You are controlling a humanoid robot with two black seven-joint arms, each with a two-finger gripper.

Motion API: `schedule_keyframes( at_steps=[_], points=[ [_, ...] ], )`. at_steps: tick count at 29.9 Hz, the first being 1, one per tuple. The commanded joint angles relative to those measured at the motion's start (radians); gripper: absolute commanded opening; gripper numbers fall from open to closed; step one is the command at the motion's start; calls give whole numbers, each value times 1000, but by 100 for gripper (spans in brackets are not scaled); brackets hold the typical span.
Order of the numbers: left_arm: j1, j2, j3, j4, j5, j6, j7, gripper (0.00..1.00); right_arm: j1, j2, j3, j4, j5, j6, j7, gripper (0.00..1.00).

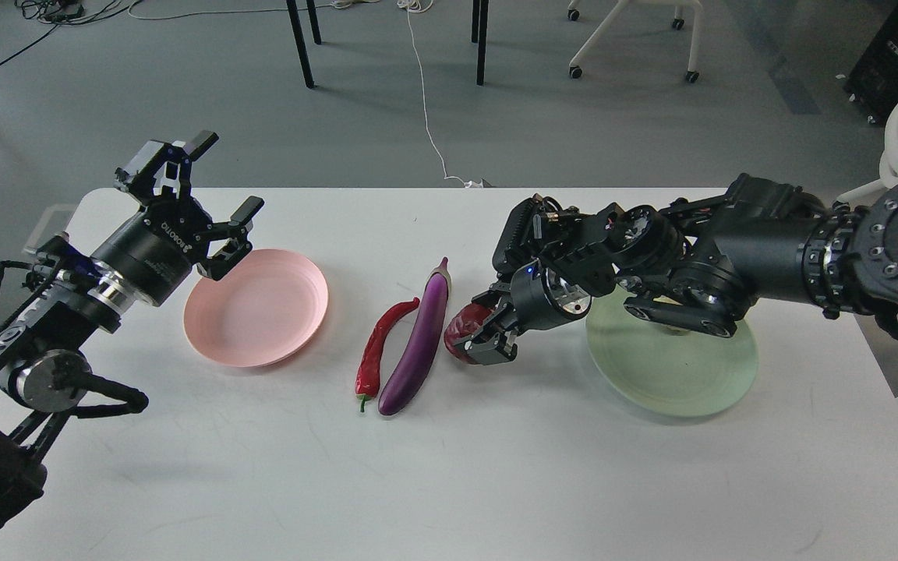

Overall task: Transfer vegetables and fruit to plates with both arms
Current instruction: 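Place the red apple on the green plate and release it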

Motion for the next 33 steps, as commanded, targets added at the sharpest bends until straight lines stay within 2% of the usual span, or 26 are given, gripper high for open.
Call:
schedule_keyframes(
  at_steps=[1, 10, 17, 20, 23, 24, 29, 33],
  points=[
    [0, 0, 1, -2, 0, 0, 2, 98, 78, -132, -23, 117, -40, 4, 0, 39],
    [0, -2, 10, -11, 2, 0, 3, 98, 118, -433, -82, 243, -266, 6, 0, 40],
    [0, -5, 12, -20, 6, 1, 6, 98, 72, -508, -102, 283, -281, 4, 0, 44],
    [0, -4, 12, -20, 6, 1, 6, 98, 58, -510, -91, 284, -274, 3, 0, 60],
    [0, -4, 12, -21, 6, 0, 6, 98, 49, -510, -89, 286, -269, 3, 0, 84],
    [0, -4, 12, -21, 8, 0, 6, 99, 47, -510, -91, 286, -269, 3, 0, 88],
    [-1, 0, 12, -21, 9, 6, 3, 98, 43, -533, -65, 287, -263, -7, 0, 95],
    [-3, 21, 12, -21, 9, 3, 3, 98, 38, -605, 73, 310, -229, -8, 0, 97]
  ],
)
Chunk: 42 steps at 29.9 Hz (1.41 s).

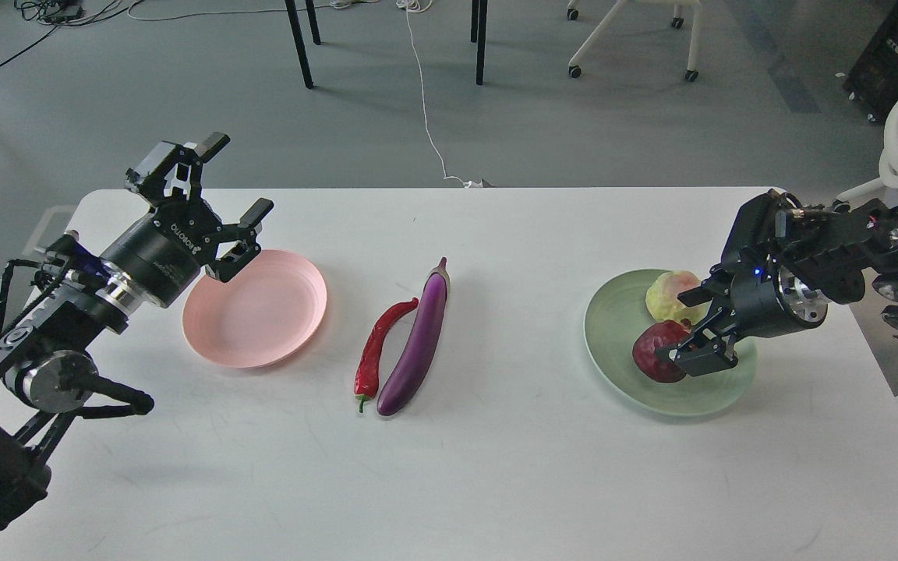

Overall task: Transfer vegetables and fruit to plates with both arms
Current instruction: 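Place the red apple on the green plate and release it, then withdraw the right gripper and swing the left gripper toward the chili, then lower the left gripper onto the red chili pepper and grasp it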

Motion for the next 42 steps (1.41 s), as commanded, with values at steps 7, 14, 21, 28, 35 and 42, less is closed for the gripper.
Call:
schedule_keyframes(
  at_steps=[7, 14, 21, 28, 35, 42],
  points=[
    [-15, 46, 0, 0, 52, -5, -4, 99, -251, -97, 443, -21, 645, -4, 0, 97],
    [-13, 29, 0, -49, 292, 4, -30, 99, -638, -34, 869, -47, 1305, 3, 0, 97],
    [-18, 6, 6, -158, 719, 4, -49, 99, -901, 23, 1168, -119, 1666, 170, 0, 97],
    [-296, 15, 310, -164, 1142, 1, -38, 99, -977, -77, 1214, -142, 1716, 430, 0, 97],
    [-584, -37, 760, -72, 1319, 6, 40, 97, -993, -113, 1215, -138, 1716, 442, 0, 97],
    [-581, -92, 798, 106, 1364, 4, 99, 89, -993, -123, 1214, -127, 1717, 442, 0, 97]
  ],
)
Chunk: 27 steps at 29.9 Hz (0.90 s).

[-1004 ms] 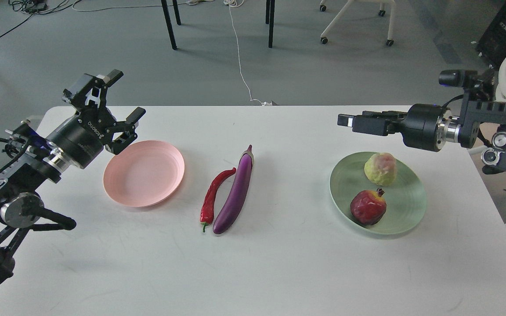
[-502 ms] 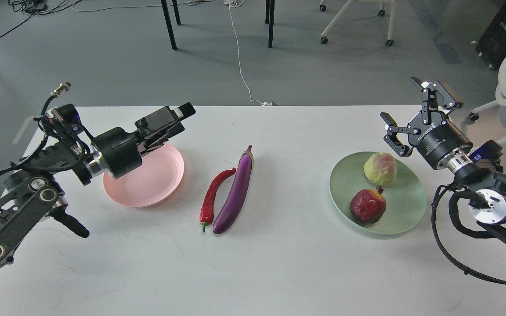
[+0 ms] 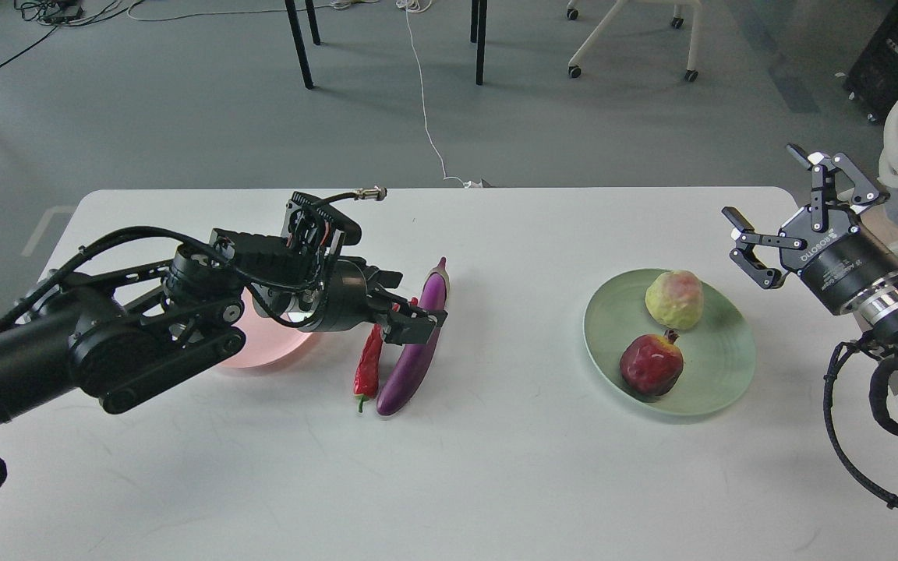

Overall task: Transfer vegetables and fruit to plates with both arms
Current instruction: 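Lower the left gripper onto the red chili pepper and grasp it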

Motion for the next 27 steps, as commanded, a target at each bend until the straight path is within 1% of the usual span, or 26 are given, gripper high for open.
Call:
schedule_keyframes(
  at_steps=[1, 6, 9, 19, 20, 22, 23, 25, 27],
  points=[
    [-1, -16, 17, 80, 24, -2, 10, 88, 0, -2, 0, 4, 0, 0, 0, 97],
    [-2, -42, 66, 132, 24, 1, 10, 76, 0, 0, -2, 4, 0, 0, 0, 97],
    [2, -69, 68, 157, 24, 1, 10, 73, -1, 0, -5, 4, 0, 0, 0, 97],
    [7, -71, 82, 180, 26, 1, 15, 61, -6, 0, -6, 6, 0, -2, 0, 97],
    [7, -70, 83, 180, 26, 0, 15, 58, -7, 0, -6, 6, 0, -2, 0, 97],
    [7, -71, 83, 180, 26, 0, 15, 47, -7, 0, -6, 6, 0, -2, 0, 97],
    [9, -71, 83, 180, 26, 0, 16, 38, -7, 0, -6, 6, 0, -2, 0, 97],
    [9, -73, 83, 180, 24, -2, 18, 24, -7, 0, -6, 6, 0, -3, 0, 97],
    [12, -73, 83, 180, 24, -2, 24, 20, -7, 0, -6, 6, 0, -3, 0, 97]
  ],
)
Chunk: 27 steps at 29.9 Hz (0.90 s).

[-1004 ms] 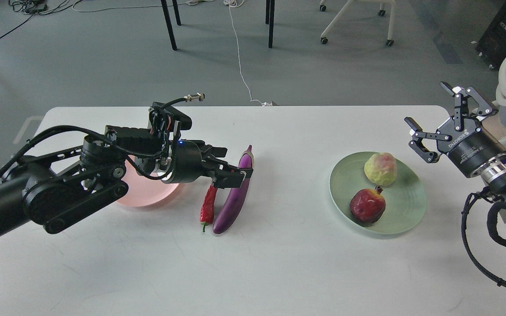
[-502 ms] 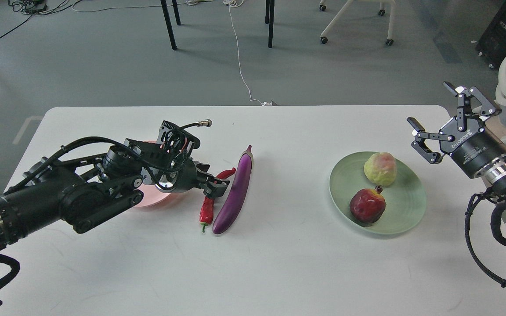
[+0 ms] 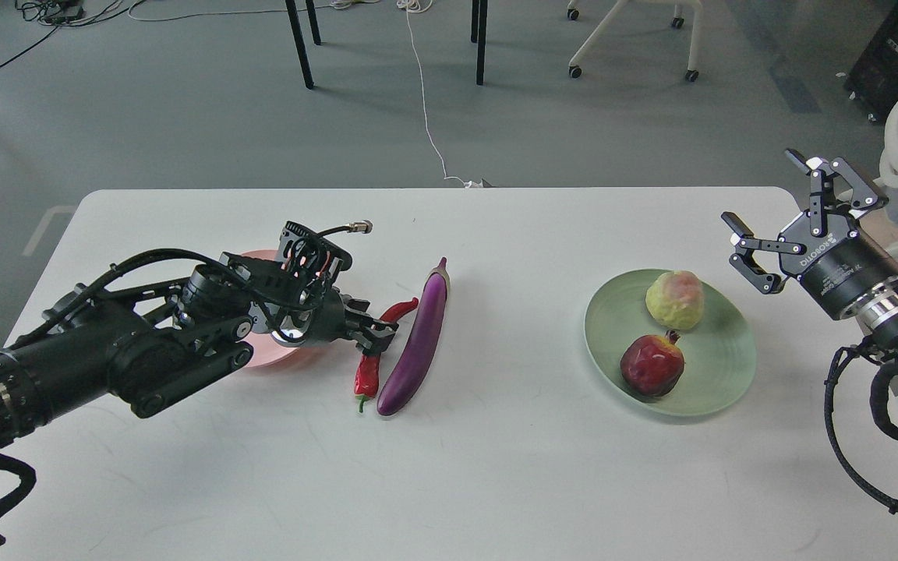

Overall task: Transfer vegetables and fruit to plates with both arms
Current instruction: 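Lower the left gripper onto the red chili pepper and grasp it, then lift the chili onto the pink plate and open the left gripper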

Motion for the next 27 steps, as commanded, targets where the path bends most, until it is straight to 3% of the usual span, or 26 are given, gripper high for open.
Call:
schedule_keyframes(
  at_steps=[1, 6, 13, 19, 27],
  points=[
    [6, -3, 0, 0, -3, -1, 6, 19, 0, 0, 2, 0, 0, 1, 0, 97],
    [8, -3, -1, 0, -11, -1, 21, 9, 0, 0, 2, 0, 0, 0, 0, 97],
    [-32, 18, -21, -34, -61, -6, 26, 8, 0, 0, 3, 0, 0, -2, 0, 97],
    [-134, 143, -14, -67, -152, -7, 15, 9, 0, 0, 2, 0, 0, -3, 0, 97],
    [-62, 327, 5, -52, -150, 11, -16, 15, 0, 3, 2, 0, 0, -2, 0, 97]
  ],
)
